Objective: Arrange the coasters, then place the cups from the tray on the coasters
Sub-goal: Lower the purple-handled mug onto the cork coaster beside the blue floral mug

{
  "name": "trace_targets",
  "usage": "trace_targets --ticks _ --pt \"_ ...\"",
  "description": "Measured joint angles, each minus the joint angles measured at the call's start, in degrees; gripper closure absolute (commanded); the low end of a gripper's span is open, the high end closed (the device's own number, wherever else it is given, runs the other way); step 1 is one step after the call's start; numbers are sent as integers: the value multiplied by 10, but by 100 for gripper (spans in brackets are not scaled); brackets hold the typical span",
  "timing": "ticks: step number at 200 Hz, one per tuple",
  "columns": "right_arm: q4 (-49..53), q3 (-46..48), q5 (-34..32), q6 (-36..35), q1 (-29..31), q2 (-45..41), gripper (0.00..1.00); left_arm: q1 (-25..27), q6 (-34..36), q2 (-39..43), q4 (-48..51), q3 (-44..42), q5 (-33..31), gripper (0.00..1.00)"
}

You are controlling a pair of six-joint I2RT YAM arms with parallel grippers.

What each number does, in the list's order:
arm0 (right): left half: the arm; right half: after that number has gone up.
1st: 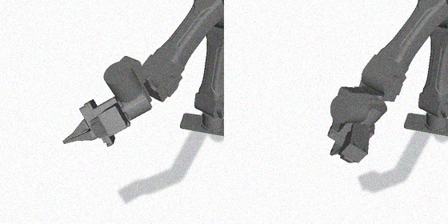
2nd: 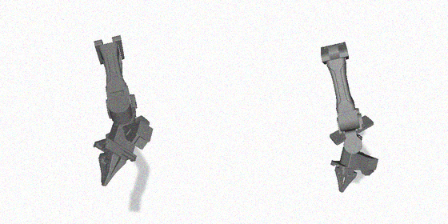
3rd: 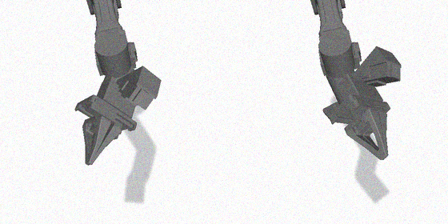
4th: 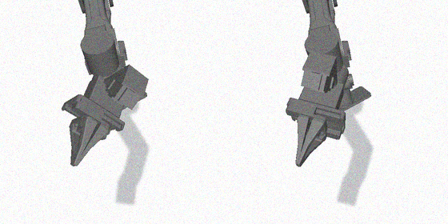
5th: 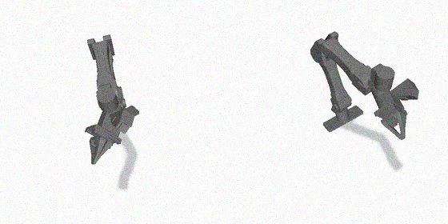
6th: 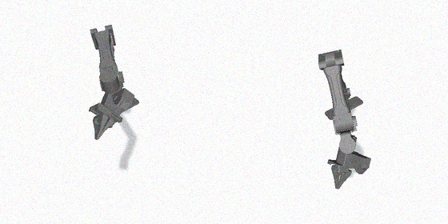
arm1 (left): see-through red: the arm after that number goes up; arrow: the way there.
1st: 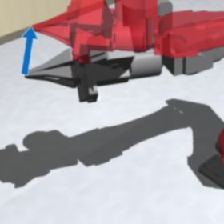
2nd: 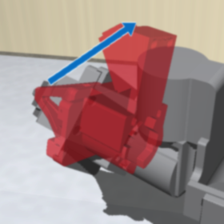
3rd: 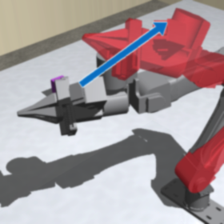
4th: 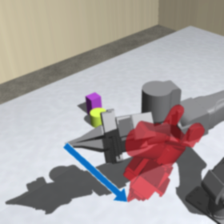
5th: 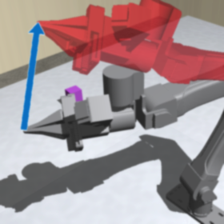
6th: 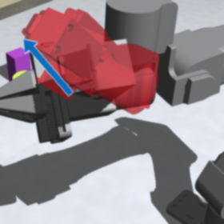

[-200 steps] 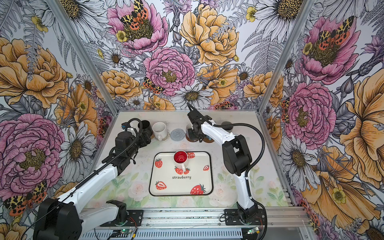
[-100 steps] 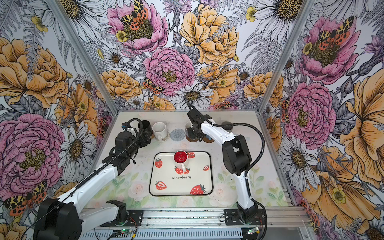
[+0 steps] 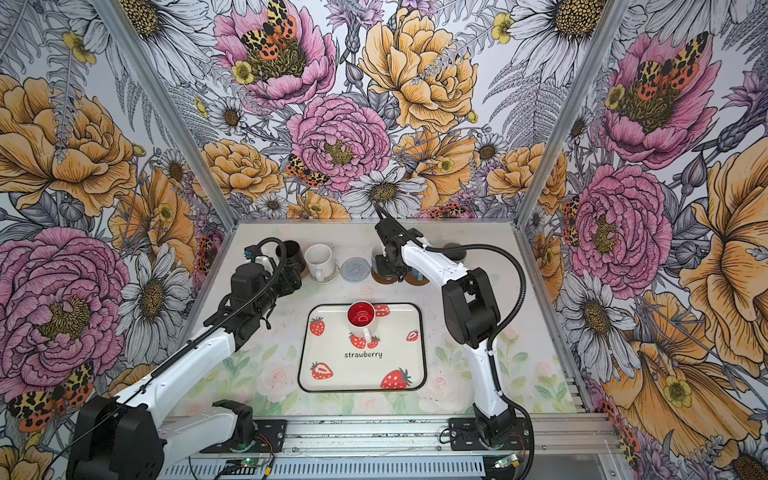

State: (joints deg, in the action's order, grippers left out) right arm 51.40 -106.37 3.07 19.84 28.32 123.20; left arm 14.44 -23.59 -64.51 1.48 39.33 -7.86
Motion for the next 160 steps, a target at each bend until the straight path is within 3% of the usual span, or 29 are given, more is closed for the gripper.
trace_targets --ticks 160 --pt "6 0 -2 0 -10 4 100 -1 0 0 2 0 0 18"
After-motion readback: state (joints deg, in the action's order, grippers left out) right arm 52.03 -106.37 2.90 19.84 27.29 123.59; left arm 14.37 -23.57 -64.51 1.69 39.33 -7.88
